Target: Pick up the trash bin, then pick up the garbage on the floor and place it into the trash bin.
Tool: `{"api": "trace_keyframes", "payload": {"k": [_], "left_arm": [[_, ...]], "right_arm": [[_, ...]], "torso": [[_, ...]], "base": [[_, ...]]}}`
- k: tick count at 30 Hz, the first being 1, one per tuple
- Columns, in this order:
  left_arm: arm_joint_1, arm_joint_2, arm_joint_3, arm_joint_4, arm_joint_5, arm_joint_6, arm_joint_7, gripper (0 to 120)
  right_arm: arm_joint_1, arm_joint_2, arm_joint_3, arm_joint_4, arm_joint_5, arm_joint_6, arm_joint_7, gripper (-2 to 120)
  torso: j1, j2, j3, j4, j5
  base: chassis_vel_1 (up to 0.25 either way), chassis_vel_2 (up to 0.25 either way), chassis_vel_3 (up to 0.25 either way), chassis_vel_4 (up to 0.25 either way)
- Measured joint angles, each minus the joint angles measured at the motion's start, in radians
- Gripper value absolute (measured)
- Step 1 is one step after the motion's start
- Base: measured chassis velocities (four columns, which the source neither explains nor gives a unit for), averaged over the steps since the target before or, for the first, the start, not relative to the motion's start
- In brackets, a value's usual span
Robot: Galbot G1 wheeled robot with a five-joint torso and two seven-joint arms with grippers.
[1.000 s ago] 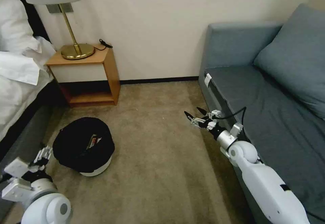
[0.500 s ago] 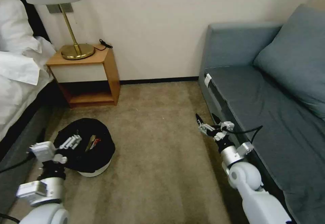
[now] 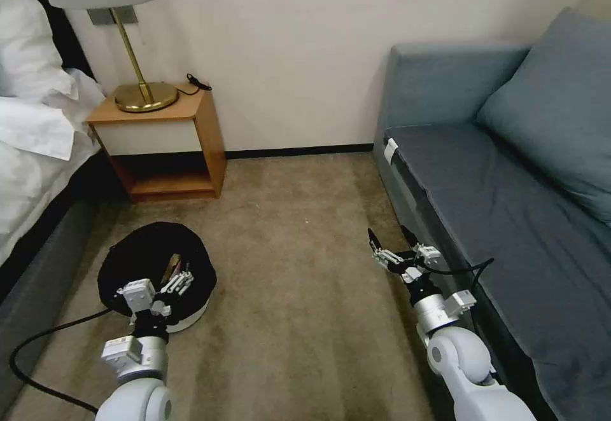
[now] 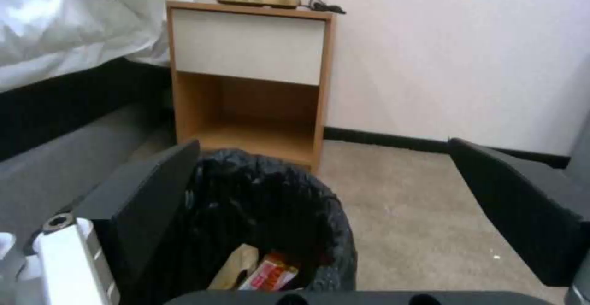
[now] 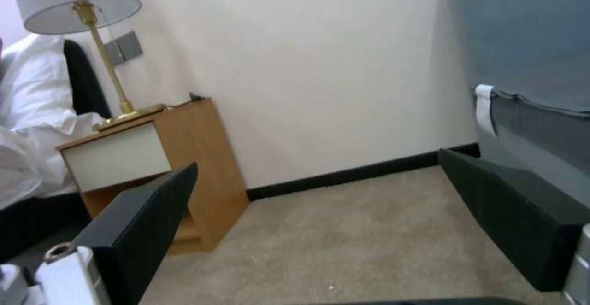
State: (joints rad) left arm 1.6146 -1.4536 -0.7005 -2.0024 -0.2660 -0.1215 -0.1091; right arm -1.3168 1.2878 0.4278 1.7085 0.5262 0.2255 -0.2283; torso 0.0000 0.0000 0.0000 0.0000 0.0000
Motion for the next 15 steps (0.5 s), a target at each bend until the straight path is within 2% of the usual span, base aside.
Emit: {"api": "trace_keyframes", "payload": {"k": [15], "left_arm": [[0.0,0.0,-0.002,-0.002,-0.001,0.002,-0.003,100]], "right_arm": [[0.003,-0.001,0.0,-0.003,0.002,0.0,-0.003,100]], "torso": [[0.0,0.0,0.0,0.0,0.0]], "base": [[0.0,0.0,0.0,0.0]]}}
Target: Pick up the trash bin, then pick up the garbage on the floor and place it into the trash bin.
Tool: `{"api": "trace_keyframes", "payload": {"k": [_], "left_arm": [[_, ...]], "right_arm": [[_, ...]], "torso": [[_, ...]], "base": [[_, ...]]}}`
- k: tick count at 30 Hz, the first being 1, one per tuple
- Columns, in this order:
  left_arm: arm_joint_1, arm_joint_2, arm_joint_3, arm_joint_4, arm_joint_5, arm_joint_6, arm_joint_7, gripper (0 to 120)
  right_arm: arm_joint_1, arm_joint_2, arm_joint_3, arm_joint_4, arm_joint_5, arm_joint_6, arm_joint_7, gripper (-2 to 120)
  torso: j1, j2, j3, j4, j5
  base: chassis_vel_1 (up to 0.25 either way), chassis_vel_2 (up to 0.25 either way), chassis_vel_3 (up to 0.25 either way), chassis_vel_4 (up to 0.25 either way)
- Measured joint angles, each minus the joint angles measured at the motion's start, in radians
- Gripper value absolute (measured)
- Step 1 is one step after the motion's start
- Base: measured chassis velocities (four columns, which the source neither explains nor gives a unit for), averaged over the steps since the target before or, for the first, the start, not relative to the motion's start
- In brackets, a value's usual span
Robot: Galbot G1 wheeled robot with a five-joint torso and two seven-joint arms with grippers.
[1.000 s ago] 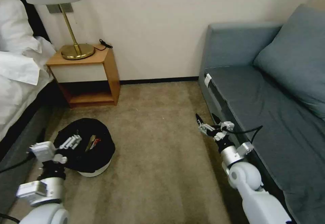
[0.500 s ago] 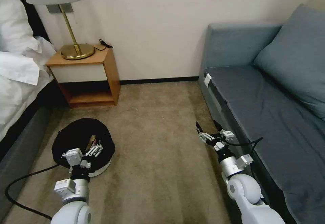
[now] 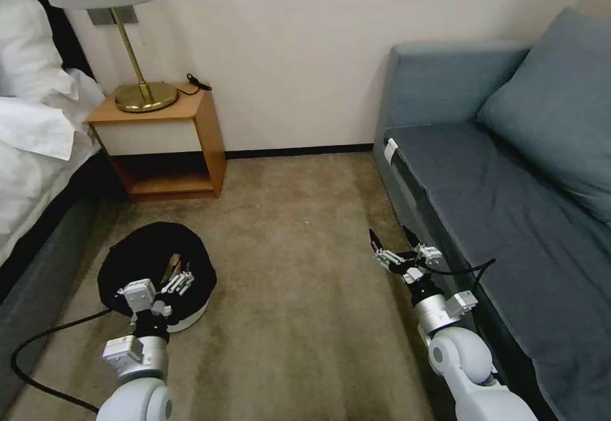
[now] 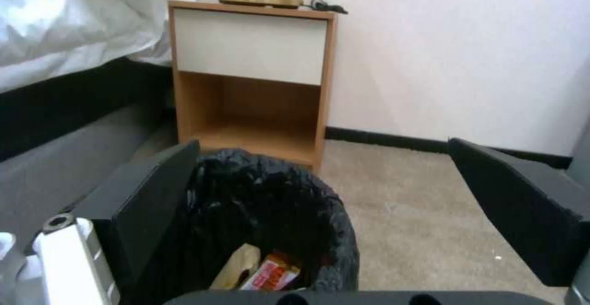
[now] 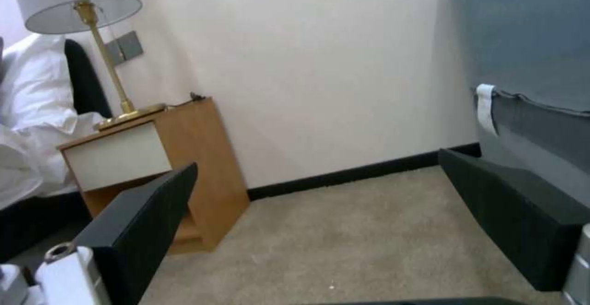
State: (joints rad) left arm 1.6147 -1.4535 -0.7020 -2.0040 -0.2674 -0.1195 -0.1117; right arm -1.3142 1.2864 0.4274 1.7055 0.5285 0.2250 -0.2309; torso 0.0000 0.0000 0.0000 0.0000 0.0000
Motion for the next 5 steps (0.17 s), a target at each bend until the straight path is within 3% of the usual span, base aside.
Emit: {"api": "trace_keyframes", "payload": {"k": [5], "left_arm": [[0.0,0.0,0.0,-0.001,-0.001,0.0,-0.001,100]], "right_arm": [[0.0,0.0,0.0,0.0,0.001,-0.001,0.0,100]], "torso": [[0.0,0.0,0.0,0.0,0.0]], "base": [[0.0,0.0,0.0,0.0]]}}
